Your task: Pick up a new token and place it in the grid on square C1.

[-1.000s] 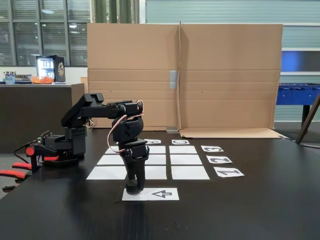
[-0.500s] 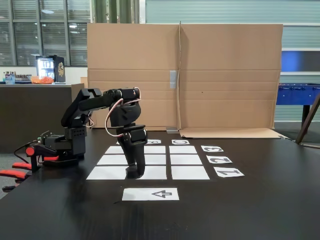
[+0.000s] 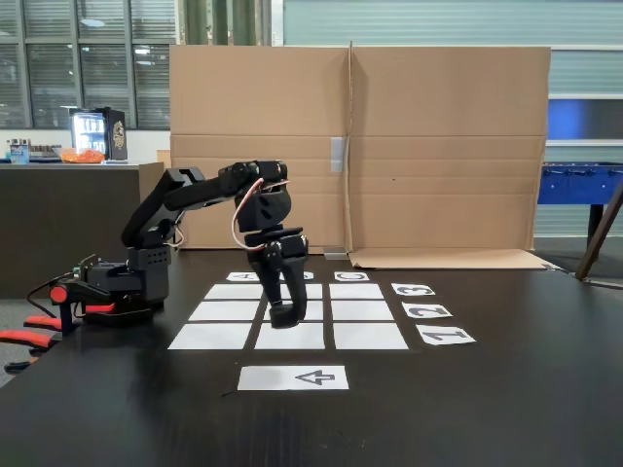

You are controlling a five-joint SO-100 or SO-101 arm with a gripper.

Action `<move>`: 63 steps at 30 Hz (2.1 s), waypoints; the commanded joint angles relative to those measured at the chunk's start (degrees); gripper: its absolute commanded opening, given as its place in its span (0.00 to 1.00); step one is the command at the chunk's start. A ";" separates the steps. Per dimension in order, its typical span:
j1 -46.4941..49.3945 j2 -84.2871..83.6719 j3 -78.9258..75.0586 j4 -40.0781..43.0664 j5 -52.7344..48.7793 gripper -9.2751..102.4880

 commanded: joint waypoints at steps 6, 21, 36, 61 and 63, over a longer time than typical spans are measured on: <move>-7.47 4.39 1.67 -0.53 2.90 0.08; -13.10 -0.26 -0.97 -3.43 5.71 0.08; -15.64 -10.37 -13.89 -4.22 5.63 0.08; -16.88 -16.79 -20.21 -5.80 5.71 0.26; -16.96 -17.14 -20.21 -5.80 5.71 0.27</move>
